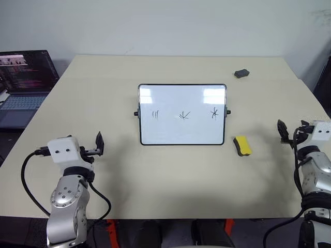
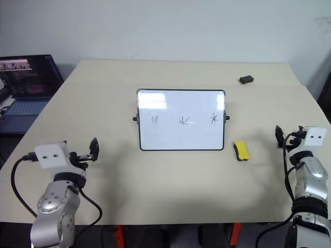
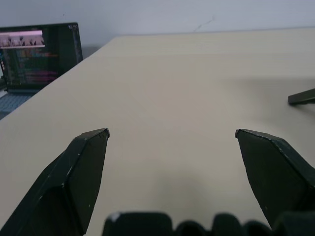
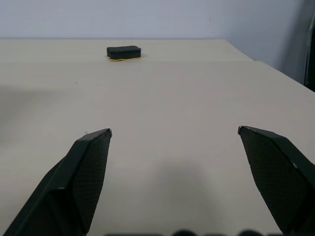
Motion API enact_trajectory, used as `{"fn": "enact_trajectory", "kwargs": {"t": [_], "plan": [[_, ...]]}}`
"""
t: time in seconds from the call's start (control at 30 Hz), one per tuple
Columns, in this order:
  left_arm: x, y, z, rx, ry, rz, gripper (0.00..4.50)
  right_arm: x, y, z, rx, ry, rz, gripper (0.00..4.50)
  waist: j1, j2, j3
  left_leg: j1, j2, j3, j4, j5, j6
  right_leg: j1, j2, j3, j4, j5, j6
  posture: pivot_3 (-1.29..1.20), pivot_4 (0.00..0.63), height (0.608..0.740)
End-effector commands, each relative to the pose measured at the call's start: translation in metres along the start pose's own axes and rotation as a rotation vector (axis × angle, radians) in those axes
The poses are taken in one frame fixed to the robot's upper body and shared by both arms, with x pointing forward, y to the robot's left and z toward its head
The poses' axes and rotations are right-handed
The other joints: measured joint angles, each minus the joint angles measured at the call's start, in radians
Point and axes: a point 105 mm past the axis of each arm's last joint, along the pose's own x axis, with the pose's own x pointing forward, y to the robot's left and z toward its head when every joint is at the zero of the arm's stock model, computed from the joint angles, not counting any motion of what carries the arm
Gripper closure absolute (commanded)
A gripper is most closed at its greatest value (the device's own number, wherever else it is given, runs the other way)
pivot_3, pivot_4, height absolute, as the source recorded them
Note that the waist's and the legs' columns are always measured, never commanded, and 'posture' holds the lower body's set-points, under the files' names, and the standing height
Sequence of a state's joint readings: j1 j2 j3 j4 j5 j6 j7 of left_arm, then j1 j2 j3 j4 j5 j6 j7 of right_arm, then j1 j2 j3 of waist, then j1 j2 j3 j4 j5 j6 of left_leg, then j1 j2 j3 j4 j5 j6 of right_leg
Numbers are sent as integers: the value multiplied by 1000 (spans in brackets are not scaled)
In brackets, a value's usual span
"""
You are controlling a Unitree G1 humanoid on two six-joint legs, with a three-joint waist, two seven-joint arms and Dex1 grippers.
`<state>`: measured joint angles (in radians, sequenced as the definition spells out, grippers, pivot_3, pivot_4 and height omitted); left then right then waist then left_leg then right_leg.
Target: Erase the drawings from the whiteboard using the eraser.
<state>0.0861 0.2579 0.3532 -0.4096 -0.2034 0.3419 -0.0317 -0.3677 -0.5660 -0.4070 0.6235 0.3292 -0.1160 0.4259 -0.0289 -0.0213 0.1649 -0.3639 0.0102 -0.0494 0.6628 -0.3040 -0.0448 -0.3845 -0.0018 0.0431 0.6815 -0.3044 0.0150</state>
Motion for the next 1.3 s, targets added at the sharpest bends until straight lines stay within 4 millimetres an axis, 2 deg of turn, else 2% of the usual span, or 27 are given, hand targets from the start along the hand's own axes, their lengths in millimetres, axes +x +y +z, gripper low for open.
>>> {"fn": "enact_trajectory", "kwargs": {"t": [0.03, 0.13, 0.23, 0.3, 0.43, 0.5, 0.6, 0.73, 0.87, 1.07, 1.2, 1.3], "plan": [[1, 9, 3, 28, -25, 49, 0, 0, -14, 3, -18, 19, -48, 25, 0, 0, 0, 0, 0, 0, 0, 0, 0, 0, 0, 0, 0, 0, 0, 0, 150, 740], [-1, 16, -5, 36, -11, 104, 0, -1, -13, -2, -12, 33, -60, 25, -1, 0, 0, 0, 0, 0, 0, 0, 0, 0, 0, 0, 0, 0, 0, 0, 150, 740], [-5, 19, -5, 26, -9, 96, 0, 2, 0, 11, -45, -21, 0, 25, -2, 0, 0, 0, 0, 0, 0, 0, 0, 0, 0, 0, 0, 0, 0, 0, 150, 740], [-7, 22, -2, 26, -15, 68, 0, 3, 9, 17, -5, -39, 33, 25, -3, 0, 0, 0, 0, 1, 0, 0, 0, 0, 0, 1, 0, 0, 0, 0, 150, 740], [-11, 30, 16, -2, -78, -3, 0, 6, 29, 24, 47, -92, 60, 25, -2, 0, 0, 0, 1, -1, 0, 0, 0, 0, 0, -1, 0, 0, 0, 0, 150, 740], [-13, 42, 19, -4, -84, -16, 0, 2, 43, 24, 59, -106, 69, 25, 0, 0, 0, 0, 1, -1, 0, 0, 0, 0, 0, -1, 0, 0, 0, 0, 150, 740], [-4, 49, 41, 26, -141, -62, 0, -8, 64, 28, 176, -120, 127, 25, 3, 0, 0, 0, 0, -1, 0, 0, 0, 0, 0, -1, 0, 0, 0, 0, 150, 740], [10, 32, 65, 36, -161, -308, 0, -32, 81, 42, 239, -134, 144, 25, 20, 1, 0, -1, 0, -4, 0, 0, 0, 0, -1, -3, 0, 0, 0, 0, 150, 740], [2, -19, 85, 31, -118, -667, 0, -40, 90, 51, 237, -114, 169, 25, 16, 2, 0, -1, -1, -2, 0, 0, 0, 0, -1, -1, 0, 0, 0, 0, 150, 740], [-26, -77, 80, 95, 27, -1108, 0, -52, 116, 52, 223, 59, 296, 25, 3, 3, 1, -1, 0, -2, -1, 0, 0, -1, 0, -2, 0, 0, 0, 0, 150, 740], [-37, -100, 80, 166, 46, -1295, 0, -61, 136, 57, 166, 143, 372, 25, -2, 3, 1, -1, 0, -2, -1, 0, 0, -1, 0, -2, 0, 0, 0, 0, 150, 740], [-48, -115, 83, 178, 44, -1403, 0, -61, 133, 46, 165, 246, 319, 25, -4, 3, 1, -1, 0, -2, -1, 0, 0, -1, 1, -2, 0, 0, 0, 0, 150, 740]]}}
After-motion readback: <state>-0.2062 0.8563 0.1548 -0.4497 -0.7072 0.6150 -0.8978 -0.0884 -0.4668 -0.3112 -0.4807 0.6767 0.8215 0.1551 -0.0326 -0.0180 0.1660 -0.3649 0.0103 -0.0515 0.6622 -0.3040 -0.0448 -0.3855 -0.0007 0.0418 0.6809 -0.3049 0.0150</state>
